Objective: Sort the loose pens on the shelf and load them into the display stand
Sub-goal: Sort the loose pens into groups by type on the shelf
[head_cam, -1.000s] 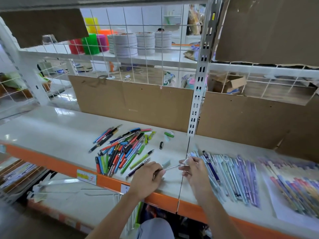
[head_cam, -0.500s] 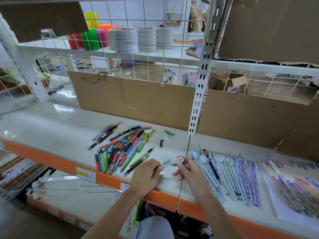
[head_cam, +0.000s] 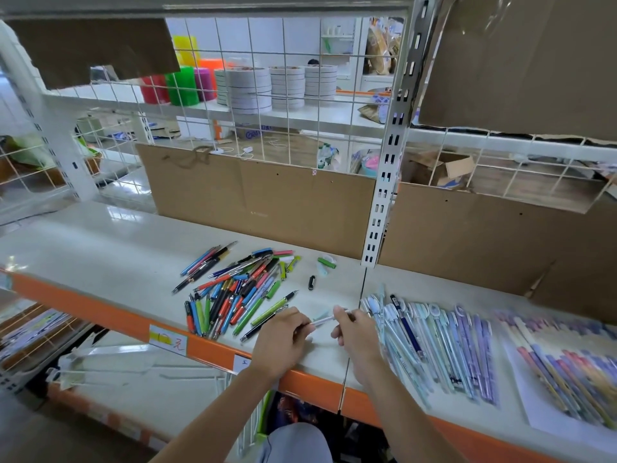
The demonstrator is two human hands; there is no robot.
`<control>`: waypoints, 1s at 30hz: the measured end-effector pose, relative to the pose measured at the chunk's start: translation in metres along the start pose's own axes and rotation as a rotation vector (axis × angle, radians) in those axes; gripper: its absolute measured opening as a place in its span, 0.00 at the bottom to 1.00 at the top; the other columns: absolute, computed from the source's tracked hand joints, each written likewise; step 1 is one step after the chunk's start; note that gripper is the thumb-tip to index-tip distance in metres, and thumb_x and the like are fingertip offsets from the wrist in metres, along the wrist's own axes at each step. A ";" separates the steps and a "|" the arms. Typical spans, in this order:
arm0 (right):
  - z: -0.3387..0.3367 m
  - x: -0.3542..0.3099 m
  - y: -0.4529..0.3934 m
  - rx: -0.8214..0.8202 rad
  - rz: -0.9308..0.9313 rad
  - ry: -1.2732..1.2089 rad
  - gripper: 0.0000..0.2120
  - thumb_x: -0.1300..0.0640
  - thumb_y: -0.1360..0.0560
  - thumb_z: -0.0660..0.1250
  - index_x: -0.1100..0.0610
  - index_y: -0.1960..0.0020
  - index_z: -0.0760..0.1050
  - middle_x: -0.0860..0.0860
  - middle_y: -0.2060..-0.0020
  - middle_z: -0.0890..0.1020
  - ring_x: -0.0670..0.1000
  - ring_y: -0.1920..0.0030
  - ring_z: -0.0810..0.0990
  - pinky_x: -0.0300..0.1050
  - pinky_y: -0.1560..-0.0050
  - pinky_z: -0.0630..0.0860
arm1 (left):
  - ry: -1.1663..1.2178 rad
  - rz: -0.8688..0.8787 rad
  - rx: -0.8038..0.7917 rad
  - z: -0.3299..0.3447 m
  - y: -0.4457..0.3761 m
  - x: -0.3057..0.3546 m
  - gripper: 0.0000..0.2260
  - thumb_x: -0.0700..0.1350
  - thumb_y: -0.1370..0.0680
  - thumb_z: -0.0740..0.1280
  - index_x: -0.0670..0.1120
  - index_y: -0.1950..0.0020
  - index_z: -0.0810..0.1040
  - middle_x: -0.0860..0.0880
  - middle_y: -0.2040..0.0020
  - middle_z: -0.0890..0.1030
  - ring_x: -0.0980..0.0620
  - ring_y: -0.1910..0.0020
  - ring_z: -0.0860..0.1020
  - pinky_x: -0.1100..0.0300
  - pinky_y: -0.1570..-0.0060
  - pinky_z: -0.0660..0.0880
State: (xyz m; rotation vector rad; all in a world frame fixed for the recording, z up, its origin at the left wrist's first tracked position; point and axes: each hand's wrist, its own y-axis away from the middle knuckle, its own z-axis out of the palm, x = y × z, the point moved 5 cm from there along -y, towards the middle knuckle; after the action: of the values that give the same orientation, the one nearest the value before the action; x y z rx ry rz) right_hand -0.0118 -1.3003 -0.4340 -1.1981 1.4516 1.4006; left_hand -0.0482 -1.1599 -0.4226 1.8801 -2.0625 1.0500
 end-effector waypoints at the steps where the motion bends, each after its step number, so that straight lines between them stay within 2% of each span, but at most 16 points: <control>1: 0.002 0.001 0.000 0.023 0.020 -0.011 0.10 0.53 0.22 0.63 0.60 0.54 0.74 0.51 0.70 0.77 0.47 0.70 0.71 0.42 0.64 0.67 | -0.015 -0.006 -0.003 0.000 0.001 0.000 0.07 0.45 0.22 0.65 0.43 0.56 0.80 0.58 0.65 0.68 0.56 0.64 0.69 0.70 0.66 0.61; 5: 0.008 -0.003 0.002 0.019 0.018 -0.086 0.09 0.56 0.21 0.62 0.62 0.49 0.72 0.51 0.66 0.78 0.47 0.72 0.71 0.38 0.70 0.66 | 0.047 -0.046 -0.032 -0.003 0.000 0.001 0.08 0.46 0.21 0.64 0.44 0.54 0.80 0.59 0.64 0.70 0.56 0.63 0.71 0.63 0.63 0.64; 8: 0.009 -0.009 0.007 -0.053 -0.001 -0.221 0.07 0.58 0.21 0.63 0.58 0.44 0.70 0.52 0.61 0.78 0.47 0.69 0.73 0.35 0.74 0.65 | 0.107 -0.047 -0.054 -0.004 -0.001 0.004 0.11 0.45 0.19 0.60 0.44 0.54 0.80 0.60 0.66 0.70 0.60 0.64 0.69 0.65 0.63 0.63; 10: 0.006 -0.014 0.009 -0.105 -0.033 -0.241 0.08 0.60 0.21 0.62 0.54 0.43 0.72 0.52 0.59 0.76 0.46 0.66 0.74 0.36 0.72 0.66 | 0.121 -0.058 -0.082 -0.002 -0.001 0.003 0.12 0.45 0.18 0.58 0.44 0.54 0.80 0.59 0.66 0.71 0.61 0.64 0.69 0.66 0.63 0.64; 13: 0.002 -0.018 0.009 -0.130 -0.046 -0.236 0.02 0.60 0.22 0.64 0.58 0.52 0.75 0.52 0.61 0.77 0.47 0.66 0.75 0.38 0.69 0.67 | 0.147 -0.062 -0.076 -0.001 -0.002 -0.002 0.11 0.45 0.19 0.60 0.43 0.56 0.79 0.59 0.66 0.71 0.61 0.65 0.70 0.67 0.64 0.63; 15: 0.003 -0.015 0.007 -0.069 -0.031 -0.247 0.05 0.60 0.23 0.65 0.59 0.58 0.72 0.53 0.64 0.78 0.48 0.67 0.75 0.39 0.69 0.68 | 0.137 -0.061 -0.065 0.000 -0.004 -0.004 0.08 0.44 0.20 0.63 0.44 0.57 0.77 0.58 0.65 0.70 0.61 0.64 0.69 0.68 0.64 0.62; 18: 0.014 -0.013 0.006 0.004 -0.008 -0.275 0.07 0.60 0.23 0.65 0.61 0.58 0.71 0.53 0.68 0.76 0.48 0.70 0.73 0.39 0.70 0.70 | 0.158 -0.082 -0.044 -0.001 -0.005 -0.005 0.07 0.43 0.21 0.65 0.43 0.58 0.76 0.57 0.65 0.71 0.61 0.65 0.69 0.69 0.64 0.63; 21: 0.030 -0.015 0.006 -0.054 -0.043 -0.103 0.05 0.59 0.22 0.63 0.62 0.54 0.72 0.53 0.67 0.77 0.47 0.70 0.74 0.41 0.67 0.72 | 0.213 -0.118 -0.022 -0.005 -0.004 -0.006 0.08 0.45 0.21 0.64 0.43 0.58 0.76 0.53 0.64 0.73 0.57 0.64 0.71 0.68 0.64 0.63; 23: 0.029 -0.025 0.003 -0.069 -0.097 -0.013 0.04 0.61 0.22 0.61 0.62 0.53 0.72 0.53 0.66 0.78 0.47 0.71 0.74 0.39 0.69 0.72 | 0.202 -0.110 -0.032 -0.005 -0.004 -0.005 0.10 0.46 0.20 0.63 0.42 0.58 0.77 0.52 0.64 0.73 0.54 0.63 0.71 0.66 0.64 0.62; 26: 0.010 -0.051 -0.008 0.015 -0.222 0.071 0.04 0.62 0.21 0.60 0.61 0.55 0.71 0.54 0.64 0.79 0.47 0.71 0.72 0.36 0.72 0.68 | 0.150 -0.099 -0.095 -0.001 -0.002 -0.003 0.13 0.52 0.20 0.60 0.46 0.58 0.77 0.54 0.63 0.71 0.55 0.61 0.71 0.67 0.63 0.62; 28: -0.006 -0.062 -0.017 0.084 -0.313 0.328 0.05 0.59 0.21 0.60 0.60 0.52 0.73 0.53 0.62 0.79 0.49 0.65 0.75 0.39 0.66 0.67 | 0.059 -0.068 -0.126 0.004 -0.001 -0.002 0.15 0.55 0.20 0.58 0.47 0.55 0.77 0.54 0.60 0.73 0.56 0.59 0.70 0.66 0.61 0.64; 30: -0.013 -0.056 -0.024 0.042 -0.308 0.632 0.08 0.57 0.21 0.61 0.60 0.47 0.74 0.54 0.56 0.80 0.52 0.54 0.78 0.42 0.59 0.68 | -0.032 -0.040 -0.145 0.006 0.001 -0.001 0.15 0.56 0.20 0.59 0.47 0.51 0.77 0.53 0.57 0.74 0.57 0.56 0.71 0.64 0.58 0.67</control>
State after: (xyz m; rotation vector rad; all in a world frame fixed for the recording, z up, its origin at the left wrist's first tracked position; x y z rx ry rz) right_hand 0.0271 -1.3061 -0.3856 -1.8509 1.5970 0.8065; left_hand -0.0469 -1.1630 -0.4278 1.8697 -2.0491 0.8425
